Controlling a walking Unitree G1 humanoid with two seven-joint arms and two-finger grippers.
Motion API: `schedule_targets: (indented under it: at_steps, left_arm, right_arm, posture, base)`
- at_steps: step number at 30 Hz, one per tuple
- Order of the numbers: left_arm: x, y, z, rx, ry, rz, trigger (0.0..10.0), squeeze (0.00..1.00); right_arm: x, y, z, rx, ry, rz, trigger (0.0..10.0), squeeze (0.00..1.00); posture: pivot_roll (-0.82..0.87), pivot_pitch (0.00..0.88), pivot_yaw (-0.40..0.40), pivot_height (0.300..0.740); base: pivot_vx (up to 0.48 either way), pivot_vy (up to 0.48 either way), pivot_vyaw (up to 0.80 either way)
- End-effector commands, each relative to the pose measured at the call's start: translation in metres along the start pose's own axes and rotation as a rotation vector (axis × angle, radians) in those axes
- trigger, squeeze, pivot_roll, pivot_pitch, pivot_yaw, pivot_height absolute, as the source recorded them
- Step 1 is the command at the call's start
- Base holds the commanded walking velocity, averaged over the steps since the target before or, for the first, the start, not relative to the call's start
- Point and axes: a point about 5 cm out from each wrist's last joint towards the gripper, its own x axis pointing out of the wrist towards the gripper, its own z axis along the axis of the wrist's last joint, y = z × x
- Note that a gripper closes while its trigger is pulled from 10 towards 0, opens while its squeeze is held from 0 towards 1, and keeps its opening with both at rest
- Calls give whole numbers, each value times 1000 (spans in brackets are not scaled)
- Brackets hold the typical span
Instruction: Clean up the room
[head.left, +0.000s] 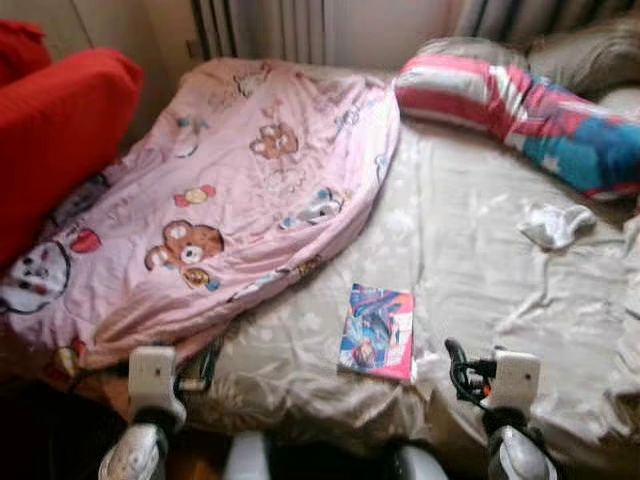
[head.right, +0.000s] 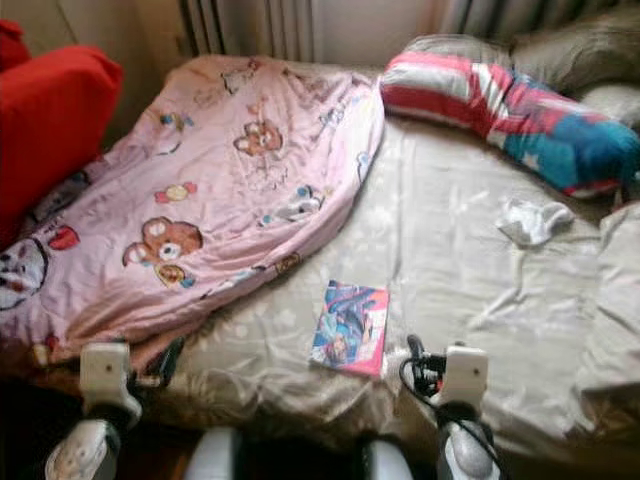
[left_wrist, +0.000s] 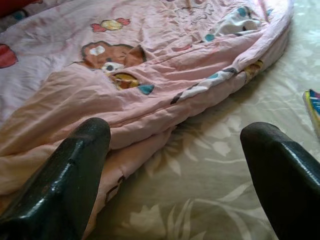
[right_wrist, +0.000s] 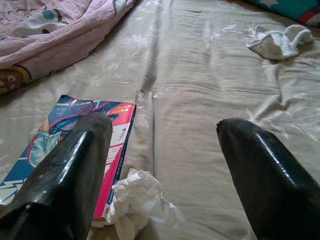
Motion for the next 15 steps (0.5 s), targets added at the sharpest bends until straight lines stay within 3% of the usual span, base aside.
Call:
schedule_targets:
  at_steps: [1,15]
  left_arm:
    - [0,0,1,13,2,-13,10000,0]
    - [2,-2,3,1,-9,-18,10000,0]
  right_arm:
    - [-4,-2,-4,6,9,-9,10000,0]
    - [-1,-1,-4,-4,25,-3,10000,0]
  posture:
    - [159,134,-27,652]
    - [160,131,-28,652]
  base:
    - [0,0,0]
    - [0,0,0]
